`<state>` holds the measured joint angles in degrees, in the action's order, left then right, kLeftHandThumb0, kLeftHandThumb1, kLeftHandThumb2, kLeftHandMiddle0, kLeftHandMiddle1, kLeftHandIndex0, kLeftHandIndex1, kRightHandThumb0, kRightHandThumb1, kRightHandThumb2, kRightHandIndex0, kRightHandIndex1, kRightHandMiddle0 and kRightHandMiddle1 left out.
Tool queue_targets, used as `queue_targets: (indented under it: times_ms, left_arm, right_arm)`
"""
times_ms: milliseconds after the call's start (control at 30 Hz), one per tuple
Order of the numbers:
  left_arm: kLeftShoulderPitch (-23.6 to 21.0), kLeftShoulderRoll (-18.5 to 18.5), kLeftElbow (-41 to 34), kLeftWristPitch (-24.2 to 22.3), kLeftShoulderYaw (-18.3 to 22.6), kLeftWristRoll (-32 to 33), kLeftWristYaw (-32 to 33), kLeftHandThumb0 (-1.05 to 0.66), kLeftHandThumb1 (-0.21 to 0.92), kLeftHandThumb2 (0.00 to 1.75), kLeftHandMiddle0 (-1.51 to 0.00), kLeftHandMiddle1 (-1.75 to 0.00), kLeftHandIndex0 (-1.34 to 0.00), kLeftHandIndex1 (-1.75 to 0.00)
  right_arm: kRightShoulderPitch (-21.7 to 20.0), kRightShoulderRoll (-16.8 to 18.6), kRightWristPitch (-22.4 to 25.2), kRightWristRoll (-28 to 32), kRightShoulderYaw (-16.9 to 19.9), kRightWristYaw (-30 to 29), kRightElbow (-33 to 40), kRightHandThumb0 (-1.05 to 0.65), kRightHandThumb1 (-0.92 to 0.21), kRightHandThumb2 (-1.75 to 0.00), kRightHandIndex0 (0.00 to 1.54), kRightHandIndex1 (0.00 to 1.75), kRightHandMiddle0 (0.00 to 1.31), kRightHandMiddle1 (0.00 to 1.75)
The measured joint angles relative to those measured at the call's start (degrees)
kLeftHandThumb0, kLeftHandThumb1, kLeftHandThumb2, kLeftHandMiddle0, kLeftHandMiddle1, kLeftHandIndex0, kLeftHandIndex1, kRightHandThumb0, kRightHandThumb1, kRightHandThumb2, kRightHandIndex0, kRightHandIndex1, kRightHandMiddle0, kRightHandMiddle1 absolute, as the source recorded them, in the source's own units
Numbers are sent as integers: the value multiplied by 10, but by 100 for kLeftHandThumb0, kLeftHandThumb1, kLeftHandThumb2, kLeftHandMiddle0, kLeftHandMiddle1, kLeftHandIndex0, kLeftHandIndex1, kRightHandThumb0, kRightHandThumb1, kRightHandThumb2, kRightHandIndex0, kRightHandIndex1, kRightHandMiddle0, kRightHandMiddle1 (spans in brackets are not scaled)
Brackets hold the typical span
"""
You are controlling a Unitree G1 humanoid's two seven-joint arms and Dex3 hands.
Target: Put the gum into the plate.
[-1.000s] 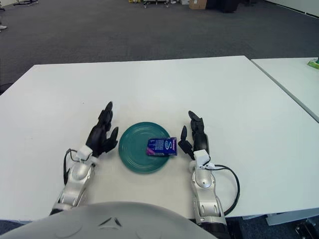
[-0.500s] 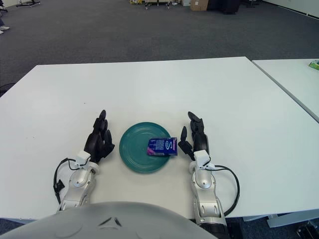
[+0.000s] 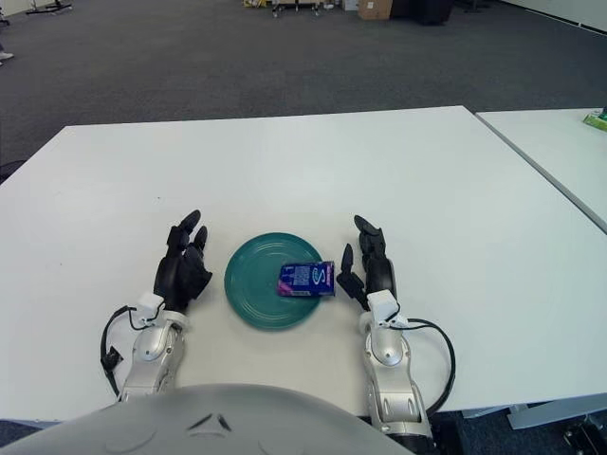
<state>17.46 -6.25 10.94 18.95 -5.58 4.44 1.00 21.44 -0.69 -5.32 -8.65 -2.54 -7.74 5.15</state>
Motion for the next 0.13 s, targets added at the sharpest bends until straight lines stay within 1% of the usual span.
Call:
queue_targets:
  times_ms: [133]
  left_arm:
    - [3, 0, -3, -10, 0, 14, -10, -88, 92, 96, -48, -9, -16, -95]
  right_arm:
    - [1, -2, 5, -5, 0, 0, 3, -72, -92, -101, 20, 0, 0, 59]
